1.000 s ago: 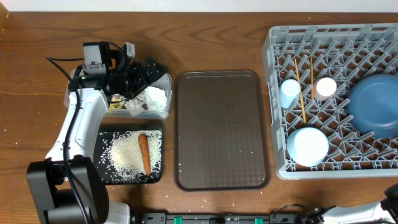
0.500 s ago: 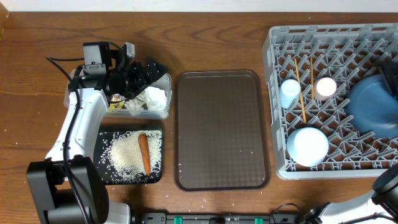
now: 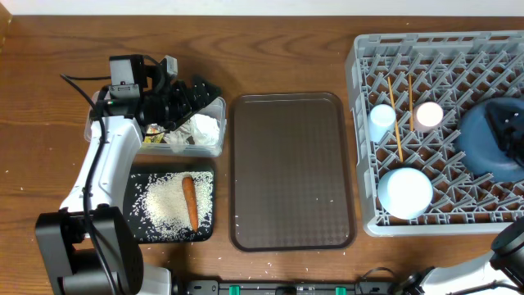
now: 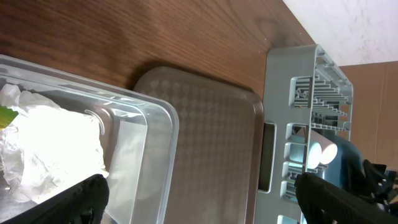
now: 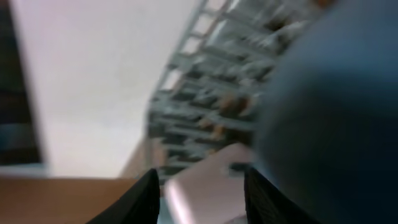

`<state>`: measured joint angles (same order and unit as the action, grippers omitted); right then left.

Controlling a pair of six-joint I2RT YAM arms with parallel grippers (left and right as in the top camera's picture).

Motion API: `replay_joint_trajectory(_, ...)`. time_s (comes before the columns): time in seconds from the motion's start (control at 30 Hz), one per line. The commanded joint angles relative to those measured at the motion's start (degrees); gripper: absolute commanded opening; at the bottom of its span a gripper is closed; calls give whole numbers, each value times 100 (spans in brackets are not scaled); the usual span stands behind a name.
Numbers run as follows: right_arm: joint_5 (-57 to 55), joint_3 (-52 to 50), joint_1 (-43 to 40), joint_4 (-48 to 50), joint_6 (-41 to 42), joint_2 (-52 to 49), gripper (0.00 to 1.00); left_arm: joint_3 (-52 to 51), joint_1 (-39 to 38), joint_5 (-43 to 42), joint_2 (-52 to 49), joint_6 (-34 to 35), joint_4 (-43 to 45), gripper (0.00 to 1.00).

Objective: Sort waste into correct bins and load items into the dishwasher rack

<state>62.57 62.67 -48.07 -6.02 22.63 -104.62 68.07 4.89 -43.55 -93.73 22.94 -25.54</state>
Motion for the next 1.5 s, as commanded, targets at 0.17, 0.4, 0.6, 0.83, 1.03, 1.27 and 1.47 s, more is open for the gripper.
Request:
replay_joint_trajectory(0.17,-750,101,-435,107,-398,-31,38,42,24,-72,15,46,-13,98)
replay_joint_trajectory(0.4,-402,693,-151,-295,-321,13,36,42,24,-72,15,46,-13,98)
replay_joint_trajectory(0.6,-1344,1801,656,-2308,-1600,236,36,42,24,-72,15,46,-15,98)
replay_joint_trajectory(0.83,-3945,3202,2201,-4098,-2393,348,37,42,24,-72,15,46,-15,98)
replay_joint_trajectory(1.03,-4883,3497,3967,-4367,-2636,339,41,42,24,-72,15,46,-13,98)
replay_joint_trajectory(1.27,-6472,3497,5552,-4295,-2638,293,76,42,24,-72,15,46,-15,98)
replay_joint_trajectory(1.47,-6878,3497,6264,-4433,-2638,293,99,42,24,-72,15,46,-15,98)
